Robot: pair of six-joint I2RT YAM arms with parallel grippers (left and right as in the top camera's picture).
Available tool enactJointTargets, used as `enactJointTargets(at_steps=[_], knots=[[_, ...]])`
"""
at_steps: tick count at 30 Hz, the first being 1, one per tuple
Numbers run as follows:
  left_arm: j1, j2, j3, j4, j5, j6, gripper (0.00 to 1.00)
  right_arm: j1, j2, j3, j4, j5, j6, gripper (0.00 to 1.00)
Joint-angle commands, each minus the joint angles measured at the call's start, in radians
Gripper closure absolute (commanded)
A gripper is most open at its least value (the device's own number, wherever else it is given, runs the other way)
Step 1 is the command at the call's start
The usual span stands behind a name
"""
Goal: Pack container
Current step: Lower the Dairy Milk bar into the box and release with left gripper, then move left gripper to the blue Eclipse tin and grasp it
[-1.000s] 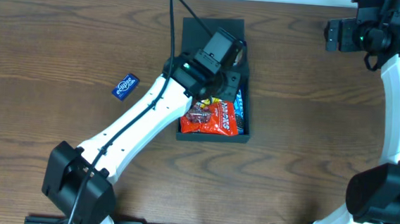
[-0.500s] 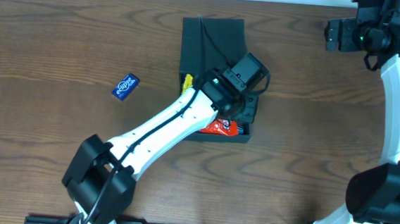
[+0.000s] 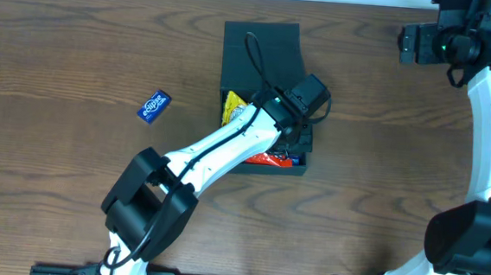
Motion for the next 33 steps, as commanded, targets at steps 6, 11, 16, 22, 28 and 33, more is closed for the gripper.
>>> enactJointTargets(at_steps=[6,11,16,22,28,33], knots=[[-0.012,0.044,-0.005,0.039,0.049,-0.013,0.94,-0.005,-0.013,-0.007,-0.008,0.002,0.012,0.01],[-0.012,0.045,-0.005,0.052,0.052,-0.011,0.24,-0.005,-0.013,-0.007,-0.008,0.002,0.012,0.01],[0.026,0.002,0.029,0.06,0.105,-0.003,0.31,-0.005,-0.013,-0.007,-0.004,0.002,0.012,0.01],[0.06,-0.131,0.076,0.071,0.039,0.132,0.36,-0.005,-0.013,-0.007,0.007,0.002,0.012,0.01],[0.105,-0.336,0.082,0.024,-0.346,0.319,0.29,-0.005,-0.013,-0.007,0.012,0.002,0.012,0.01],[0.18,-0.422,0.082,-0.082,-0.637,0.393,0.25,-0.005,-0.013,-0.007,0.014,-0.002,0.012,0.01]])
